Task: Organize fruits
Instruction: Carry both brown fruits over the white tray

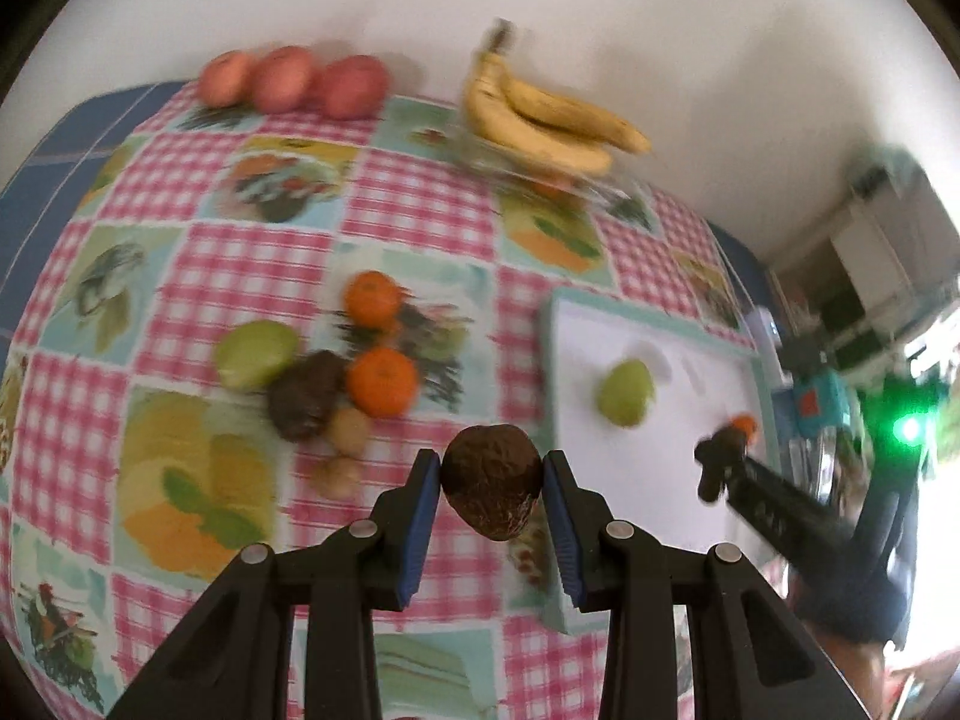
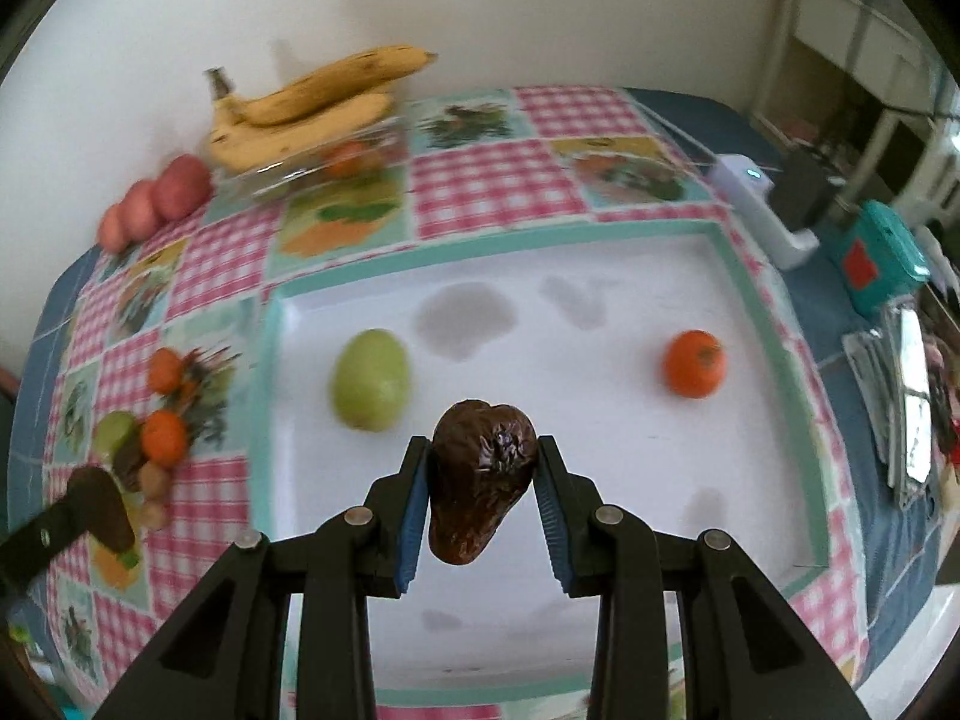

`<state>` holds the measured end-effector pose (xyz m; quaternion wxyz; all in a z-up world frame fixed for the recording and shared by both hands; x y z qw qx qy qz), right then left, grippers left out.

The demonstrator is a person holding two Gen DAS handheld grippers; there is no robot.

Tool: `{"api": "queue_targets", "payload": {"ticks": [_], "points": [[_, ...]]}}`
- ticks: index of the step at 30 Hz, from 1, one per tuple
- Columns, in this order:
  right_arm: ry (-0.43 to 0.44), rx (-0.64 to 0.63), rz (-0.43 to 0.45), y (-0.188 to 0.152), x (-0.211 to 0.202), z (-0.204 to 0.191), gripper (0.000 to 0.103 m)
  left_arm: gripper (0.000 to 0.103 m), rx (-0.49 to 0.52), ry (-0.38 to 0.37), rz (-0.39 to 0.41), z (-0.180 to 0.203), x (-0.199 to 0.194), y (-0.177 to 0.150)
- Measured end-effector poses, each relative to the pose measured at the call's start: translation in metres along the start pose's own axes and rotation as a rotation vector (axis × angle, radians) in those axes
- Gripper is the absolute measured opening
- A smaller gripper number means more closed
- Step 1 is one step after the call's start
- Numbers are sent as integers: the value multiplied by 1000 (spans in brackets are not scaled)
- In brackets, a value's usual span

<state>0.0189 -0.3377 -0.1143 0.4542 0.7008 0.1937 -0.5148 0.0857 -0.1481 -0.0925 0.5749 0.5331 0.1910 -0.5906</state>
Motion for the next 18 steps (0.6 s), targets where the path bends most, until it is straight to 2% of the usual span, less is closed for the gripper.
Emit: {"api": "queue_targets", "payload": {"ticks": [13, 18], "points": [[-91, 142, 6, 1, -6, 79, 36, 37, 213, -12, -97, 79, 43, -47], [-102, 155, -46, -8, 8, 89, 36, 37, 276, 10, -128, 92, 58, -61]]}}
Point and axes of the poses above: each gripper's, at about its wrist camera, not at the fingertips, and x roughly the way its jaws point, z to its right, y to its top, the point moved 10 cm from there along x, roughly the way its jaws point, and after that the axes turned 1 degree about x, right-handed, at the moved point
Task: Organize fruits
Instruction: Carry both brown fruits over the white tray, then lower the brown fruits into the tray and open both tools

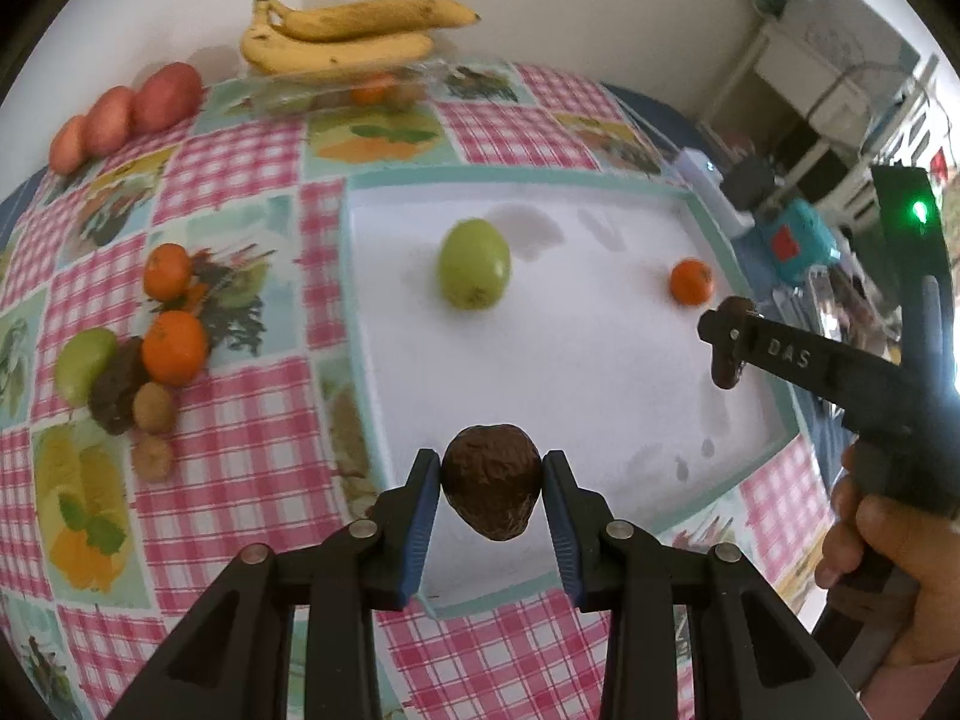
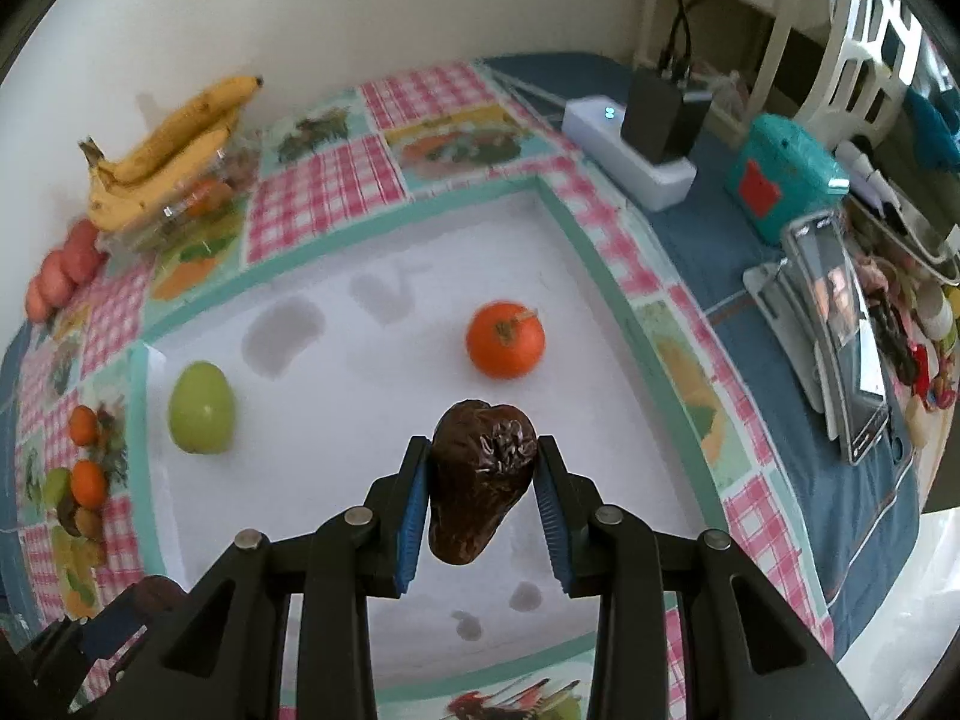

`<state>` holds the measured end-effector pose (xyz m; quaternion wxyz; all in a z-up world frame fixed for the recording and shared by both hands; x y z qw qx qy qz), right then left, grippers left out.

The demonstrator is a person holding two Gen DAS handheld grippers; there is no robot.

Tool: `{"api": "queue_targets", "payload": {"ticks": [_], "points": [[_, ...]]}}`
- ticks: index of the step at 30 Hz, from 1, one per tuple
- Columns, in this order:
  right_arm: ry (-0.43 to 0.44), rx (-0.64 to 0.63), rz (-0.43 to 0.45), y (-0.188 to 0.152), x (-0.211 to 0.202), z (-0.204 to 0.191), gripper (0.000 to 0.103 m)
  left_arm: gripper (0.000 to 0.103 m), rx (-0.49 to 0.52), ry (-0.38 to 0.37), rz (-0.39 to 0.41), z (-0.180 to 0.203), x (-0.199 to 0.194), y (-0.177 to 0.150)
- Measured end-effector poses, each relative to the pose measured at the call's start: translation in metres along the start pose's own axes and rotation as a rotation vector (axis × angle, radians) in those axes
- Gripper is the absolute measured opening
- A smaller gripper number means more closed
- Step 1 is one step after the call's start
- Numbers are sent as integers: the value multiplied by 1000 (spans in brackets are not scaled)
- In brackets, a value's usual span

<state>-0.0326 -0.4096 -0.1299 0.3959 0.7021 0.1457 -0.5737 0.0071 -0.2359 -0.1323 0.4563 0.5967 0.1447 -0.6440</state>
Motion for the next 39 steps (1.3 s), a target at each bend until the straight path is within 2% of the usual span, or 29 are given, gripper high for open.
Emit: {"api": "queue_targets", "payload": {"ticks": [9, 14, 21, 23, 29, 34, 36, 39], "points": [[-10, -23, -93, -19, 28, -2, 36, 37, -49, -5, -78, -7, 26, -15], [-21, -36, -92, -19, 31, -3, 36, 37, -54, -11, -74, -9, 27, -15], [-22, -38, -84, -17, 32, -2, 36, 38, -26, 23, -65, -10, 32, -10], [-23, -34, -82, -17, 32, -2, 39, 38, -20, 27, -70, -10, 35, -10], [-42, -12, -74, -14, 35, 5, 57, 40, -1, 39, -66, -10, 37, -8], [-38, 7, -74, -14, 36, 9, 65, 54, 11, 21, -54, -5, 34, -5], [-43, 7, -74, -15, 36, 9, 67, 64, 24, 25, -46, -3, 31, -3], [-46, 21, -76, -15, 37, 12, 72, 66, 46, 61, -17, -5, 23, 2]]}}
Point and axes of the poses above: each gripper's, at about its wrist camera, not at the fingertips, and x roughly the way its jaws point, z to its right, y to its top, the point moved 10 cm from there along x, roughly the way its jaws point, and after that the axes turned 1 degree about x, right-handed, at the moved point
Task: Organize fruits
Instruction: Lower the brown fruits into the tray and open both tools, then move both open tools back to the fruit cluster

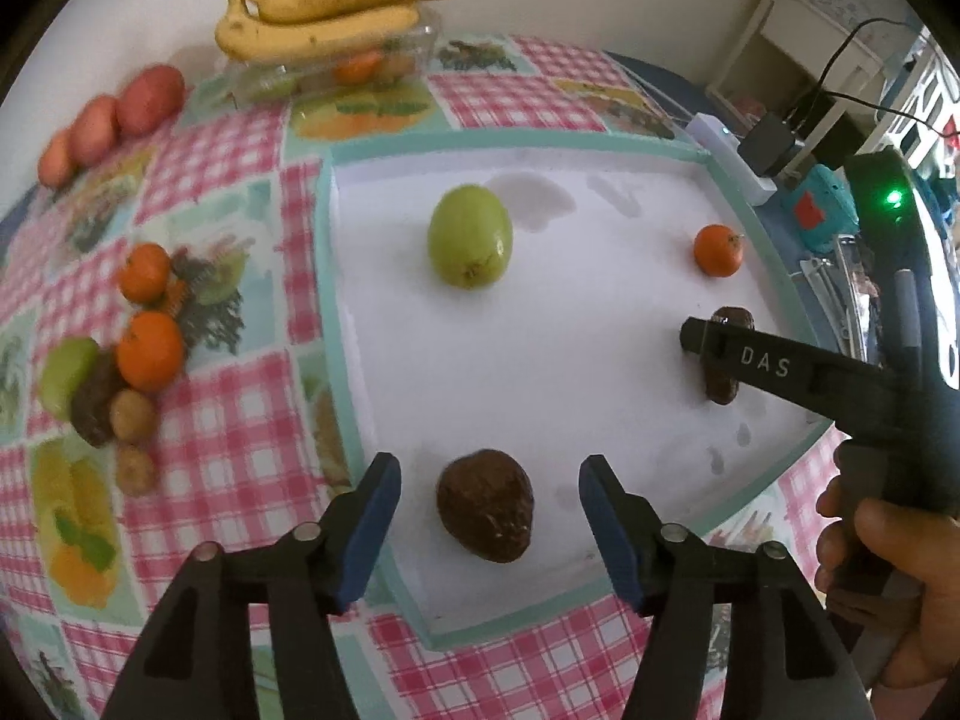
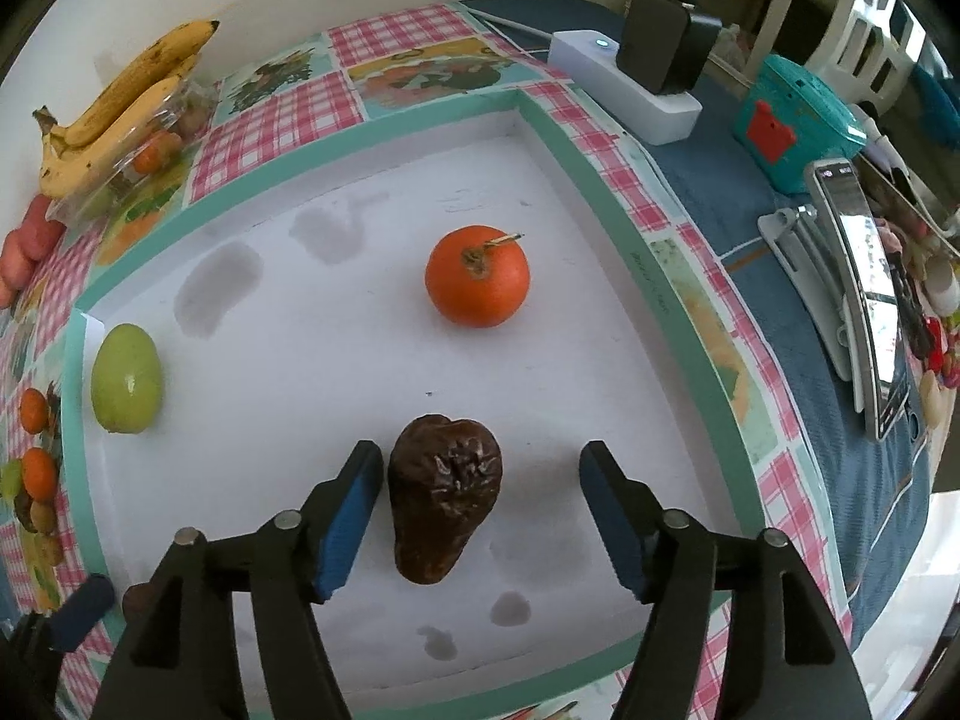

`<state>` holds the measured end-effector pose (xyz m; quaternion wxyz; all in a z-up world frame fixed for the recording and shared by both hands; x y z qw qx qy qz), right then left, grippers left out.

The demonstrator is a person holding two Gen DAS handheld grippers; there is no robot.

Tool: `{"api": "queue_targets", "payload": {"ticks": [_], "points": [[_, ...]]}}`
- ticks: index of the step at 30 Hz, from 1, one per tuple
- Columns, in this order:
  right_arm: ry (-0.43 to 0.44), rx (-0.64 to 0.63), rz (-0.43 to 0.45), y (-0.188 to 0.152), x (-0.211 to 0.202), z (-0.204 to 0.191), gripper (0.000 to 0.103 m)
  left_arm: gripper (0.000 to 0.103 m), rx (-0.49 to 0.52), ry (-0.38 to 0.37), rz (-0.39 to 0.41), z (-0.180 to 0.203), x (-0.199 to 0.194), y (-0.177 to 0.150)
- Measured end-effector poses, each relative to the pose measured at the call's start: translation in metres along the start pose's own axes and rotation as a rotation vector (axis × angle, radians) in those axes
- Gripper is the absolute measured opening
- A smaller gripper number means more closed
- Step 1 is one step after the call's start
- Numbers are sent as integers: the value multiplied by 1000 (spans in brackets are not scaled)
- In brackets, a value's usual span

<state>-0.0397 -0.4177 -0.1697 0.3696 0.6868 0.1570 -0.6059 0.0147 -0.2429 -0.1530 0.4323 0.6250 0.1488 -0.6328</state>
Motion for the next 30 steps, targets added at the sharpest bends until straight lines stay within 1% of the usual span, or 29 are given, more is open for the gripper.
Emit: {"api": "queue_targets", "payload": {"ticks": [2, 4, 6, 8, 11, 14, 16, 17, 18, 19, 21, 23, 27, 30], "points": [[8, 10, 1, 0, 1, 1, 73, 67, -11, 5, 6, -4, -4, 3], [10, 11, 0, 3, 4, -1, 73, 67, -29, -8, 9, -7, -8, 4], [8, 8, 2, 4, 4, -1, 73, 74, -37, 15, 17, -12, -11, 7], [12, 8, 3, 4, 4, -2, 73, 76, -42, 27, 25, -17, -15, 9], [8, 7, 10, 4, 0, -2, 73, 79, -72, 23, 30, -24, -20, 11], [6, 4, 22, 4, -4, -2, 74, 80, -102, 54, 35, -36, -23, 13], [6, 0, 32, 4, -8, -3, 74, 86, -137, 81, 40, -47, -25, 13], [7, -5, 37, 4, -9, -4, 77, 94, -156, 98, 49, -53, -27, 14], [7, -9, 41, 4, -11, -6, 88, 101, -174, 125, 67, -61, -31, 15], [10, -11, 47, 4, -12, -7, 94, 103, -183, 145, 78, -66, -33, 16], [16, -17, 55, 6, -14, -9, 94, 103, -208, 207, 100, -81, -38, 17], [19, -25, 66, 7, -16, -11, 94, 103, -233, 238, 108, -94, -41, 17], [7, -61, 95, 9, -22, -17, 94, 103, -299, 246, 139, -118, -50, 19], [10, -84, 127, 13, -26, -24, 94, 103, -329, 264, 171, -132, -59, 21]]}}
Point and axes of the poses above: each gripper's, at about its wrist camera, not at the fingertips, and x roughly the way its jaws point, z to its right, y to its top, the point moved 10 cm from there along x, roughly the way its jaws point, and after that the axes turned 1 degree about x, right-handed, at the moved point
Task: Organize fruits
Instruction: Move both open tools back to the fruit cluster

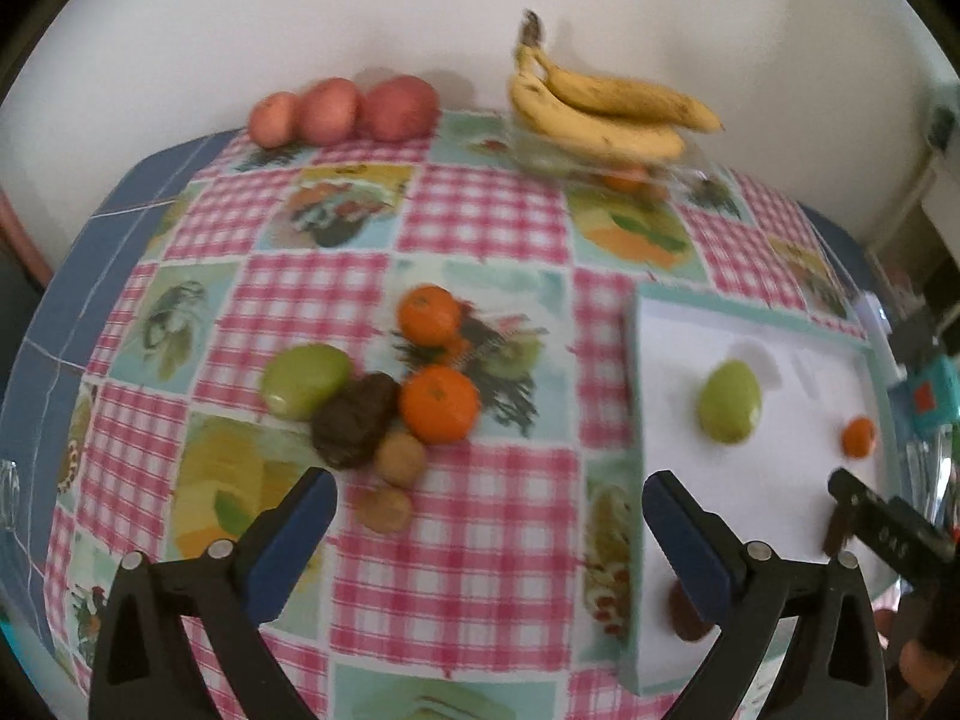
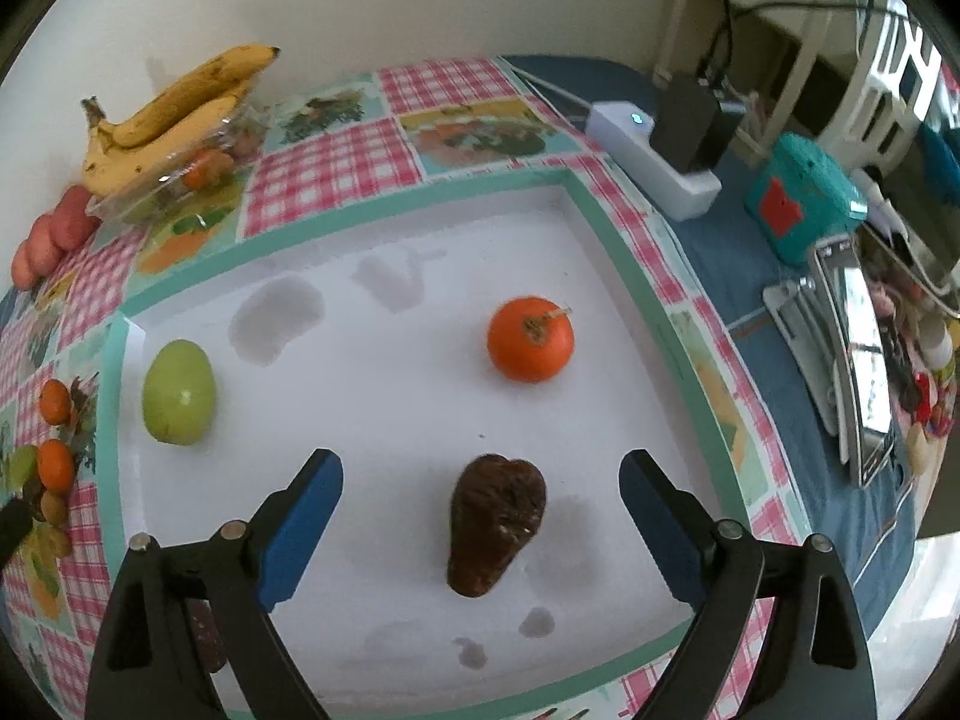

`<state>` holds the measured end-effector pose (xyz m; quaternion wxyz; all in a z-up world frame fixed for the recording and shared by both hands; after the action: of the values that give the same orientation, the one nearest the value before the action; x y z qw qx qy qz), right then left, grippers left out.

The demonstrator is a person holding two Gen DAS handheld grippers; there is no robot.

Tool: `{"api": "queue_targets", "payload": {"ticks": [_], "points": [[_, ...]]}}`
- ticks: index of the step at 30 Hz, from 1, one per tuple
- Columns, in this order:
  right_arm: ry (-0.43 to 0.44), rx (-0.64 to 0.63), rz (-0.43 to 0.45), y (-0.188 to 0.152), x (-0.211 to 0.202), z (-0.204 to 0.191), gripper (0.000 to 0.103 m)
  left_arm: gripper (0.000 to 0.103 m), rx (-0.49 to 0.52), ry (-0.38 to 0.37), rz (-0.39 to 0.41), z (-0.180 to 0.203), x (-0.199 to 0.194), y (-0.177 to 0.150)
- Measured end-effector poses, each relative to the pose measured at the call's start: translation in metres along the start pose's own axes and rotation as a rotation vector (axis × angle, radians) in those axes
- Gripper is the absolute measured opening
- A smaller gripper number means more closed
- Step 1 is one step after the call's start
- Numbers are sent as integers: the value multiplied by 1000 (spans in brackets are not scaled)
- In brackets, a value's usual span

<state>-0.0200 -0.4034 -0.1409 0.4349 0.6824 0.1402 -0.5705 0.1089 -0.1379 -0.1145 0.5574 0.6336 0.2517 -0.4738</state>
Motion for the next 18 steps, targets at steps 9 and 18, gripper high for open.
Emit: {"api": "queue_targets", "payload": {"ticks": [9, 18], "points": [[31, -55, 76, 12, -20, -31, 94, 103, -87, 58, 88, -76, -13, 28], [84, -146, 57, -3, -28, -89, 94, 103, -340, 143, 132, -183, -16, 27]]}}
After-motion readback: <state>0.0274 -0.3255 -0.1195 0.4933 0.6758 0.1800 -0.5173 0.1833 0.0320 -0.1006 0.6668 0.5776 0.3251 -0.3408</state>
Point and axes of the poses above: each gripper's, at about its wrist camera, not at the fingertips, and x roughly the way its jaws point, z to its right, y to its top, the point moved 10 cm from there along x, roughly the way its jaws point, and after that the axes turned 1 degree about x, right-handed, at the moved point
